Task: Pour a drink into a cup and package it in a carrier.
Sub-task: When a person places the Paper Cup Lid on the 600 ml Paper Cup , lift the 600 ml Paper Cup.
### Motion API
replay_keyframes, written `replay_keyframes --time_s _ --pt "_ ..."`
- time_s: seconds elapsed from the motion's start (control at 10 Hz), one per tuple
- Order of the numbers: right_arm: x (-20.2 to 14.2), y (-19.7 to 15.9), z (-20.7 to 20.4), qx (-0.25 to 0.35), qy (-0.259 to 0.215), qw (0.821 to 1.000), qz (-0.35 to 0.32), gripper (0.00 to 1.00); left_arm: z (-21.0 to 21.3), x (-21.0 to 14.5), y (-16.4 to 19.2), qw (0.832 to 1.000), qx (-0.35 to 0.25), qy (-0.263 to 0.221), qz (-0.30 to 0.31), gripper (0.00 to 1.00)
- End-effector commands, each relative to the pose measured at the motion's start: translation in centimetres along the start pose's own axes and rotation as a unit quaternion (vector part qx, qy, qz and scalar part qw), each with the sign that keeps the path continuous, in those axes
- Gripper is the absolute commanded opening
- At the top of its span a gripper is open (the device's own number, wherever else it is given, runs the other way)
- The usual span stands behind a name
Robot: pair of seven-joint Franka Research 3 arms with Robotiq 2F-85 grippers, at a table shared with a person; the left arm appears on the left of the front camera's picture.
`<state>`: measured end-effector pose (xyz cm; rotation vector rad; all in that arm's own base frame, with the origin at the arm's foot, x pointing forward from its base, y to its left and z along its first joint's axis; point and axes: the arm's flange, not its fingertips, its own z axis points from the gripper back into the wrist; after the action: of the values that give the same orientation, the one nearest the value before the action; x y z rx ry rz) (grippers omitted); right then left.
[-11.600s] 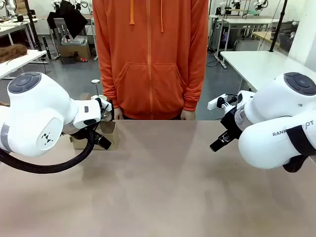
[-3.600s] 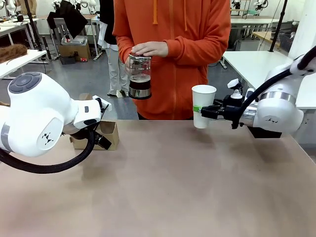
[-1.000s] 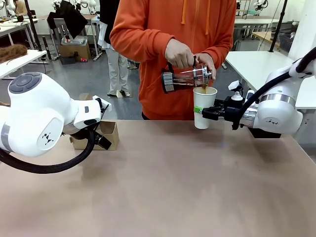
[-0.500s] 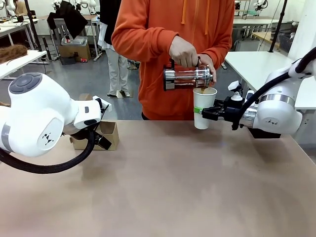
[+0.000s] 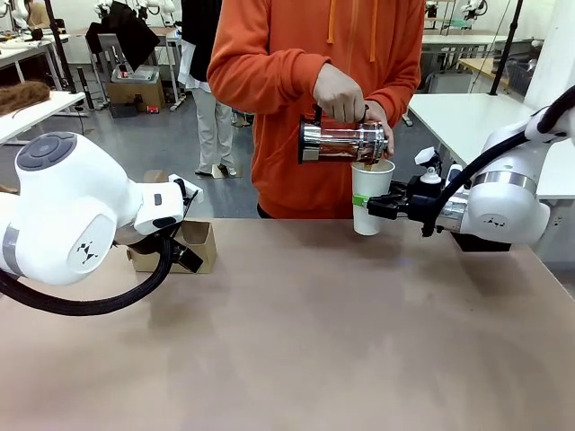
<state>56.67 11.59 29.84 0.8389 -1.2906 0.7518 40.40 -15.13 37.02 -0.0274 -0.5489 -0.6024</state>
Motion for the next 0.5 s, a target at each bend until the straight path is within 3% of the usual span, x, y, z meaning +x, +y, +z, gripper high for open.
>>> replay_keyframes --time_s 0.0,0.4 --pt "0.13 0.2 -0.28 -0.009 0.001 1.0 -0.003 0.8 0.04 0.0 0.0 1.0 0.0 -0.001 0.0 1.0" --pt "0.13 0.2 -0.28 -0.009 0.001 1.0 -0.003 0.8 0.04 0.0 0.0 1.0 0.0 -0.001 0.0 1.0"
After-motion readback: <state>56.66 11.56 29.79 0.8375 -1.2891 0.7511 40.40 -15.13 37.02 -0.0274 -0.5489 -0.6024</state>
